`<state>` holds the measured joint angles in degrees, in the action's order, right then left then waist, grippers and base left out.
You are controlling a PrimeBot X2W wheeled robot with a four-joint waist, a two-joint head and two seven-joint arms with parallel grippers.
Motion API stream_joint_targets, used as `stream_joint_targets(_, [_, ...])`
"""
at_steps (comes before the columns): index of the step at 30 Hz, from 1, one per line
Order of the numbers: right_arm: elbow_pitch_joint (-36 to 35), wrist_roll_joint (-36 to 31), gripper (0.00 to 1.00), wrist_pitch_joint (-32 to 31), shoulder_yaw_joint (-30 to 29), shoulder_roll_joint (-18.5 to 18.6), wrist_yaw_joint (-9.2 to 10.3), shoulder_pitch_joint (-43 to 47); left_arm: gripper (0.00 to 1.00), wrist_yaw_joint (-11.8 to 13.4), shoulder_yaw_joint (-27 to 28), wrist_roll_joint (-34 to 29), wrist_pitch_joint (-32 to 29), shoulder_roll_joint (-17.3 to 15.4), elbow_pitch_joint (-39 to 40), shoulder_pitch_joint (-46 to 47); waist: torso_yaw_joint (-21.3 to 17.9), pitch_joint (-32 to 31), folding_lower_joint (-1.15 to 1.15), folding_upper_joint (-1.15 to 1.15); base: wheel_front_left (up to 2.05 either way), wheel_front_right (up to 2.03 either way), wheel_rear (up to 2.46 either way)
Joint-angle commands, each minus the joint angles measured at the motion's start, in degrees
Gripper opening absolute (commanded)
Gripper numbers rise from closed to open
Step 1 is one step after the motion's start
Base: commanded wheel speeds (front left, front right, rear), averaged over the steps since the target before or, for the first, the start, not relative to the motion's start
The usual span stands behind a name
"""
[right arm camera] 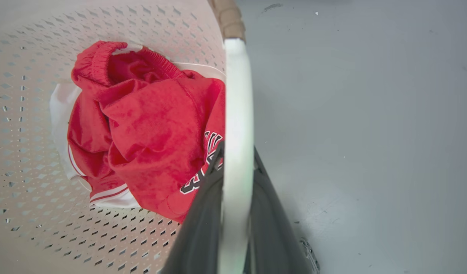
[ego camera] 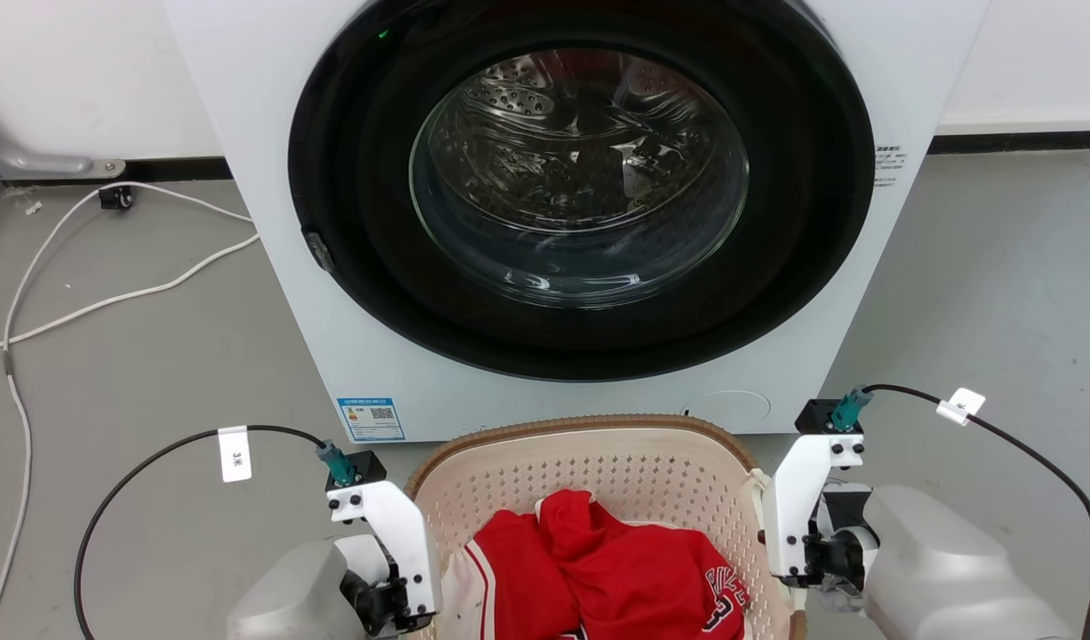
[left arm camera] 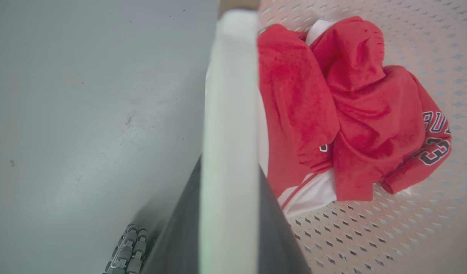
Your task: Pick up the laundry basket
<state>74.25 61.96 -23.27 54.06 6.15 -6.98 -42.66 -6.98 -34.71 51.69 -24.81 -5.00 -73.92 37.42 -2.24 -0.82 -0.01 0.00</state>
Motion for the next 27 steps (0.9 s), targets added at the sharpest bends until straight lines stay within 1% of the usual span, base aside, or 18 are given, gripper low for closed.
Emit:
stream_joint_targets(1, [-0.79, 0.03, 0.0, 0.01, -0.12, -1.32, -0.92, -1.16, 0.0, -0.88, -0.2, 0.39, -0.36, 1.97, 0.73, 0.03, 0.0, -0.02, 0.01, 0.0, 0.0, 0.0, 0.0])
stream_joint_targets(6, [-0.77, -0.09, 0.0, -1.26, -0.45, -1.27, -0.88, -0.78, 0.0, -0.87, -0.32, 0.55, 0.35, 1.42, 0.64, -0.12, -0.2, -0.11, 0.01, 0.0, 0.0, 0.0, 0.0])
stream_joint_targets(27, [-0.76, -0.68, 0.0, -1.65, -2.01, -2.09, -0.88, 0.75, 0.0, -0.72, -1.05, 0.9, 0.63, 1.39, 0.44, -0.82, -0.04, -0.43, 0.01, 0.0, 0.0, 0.0, 0.0])
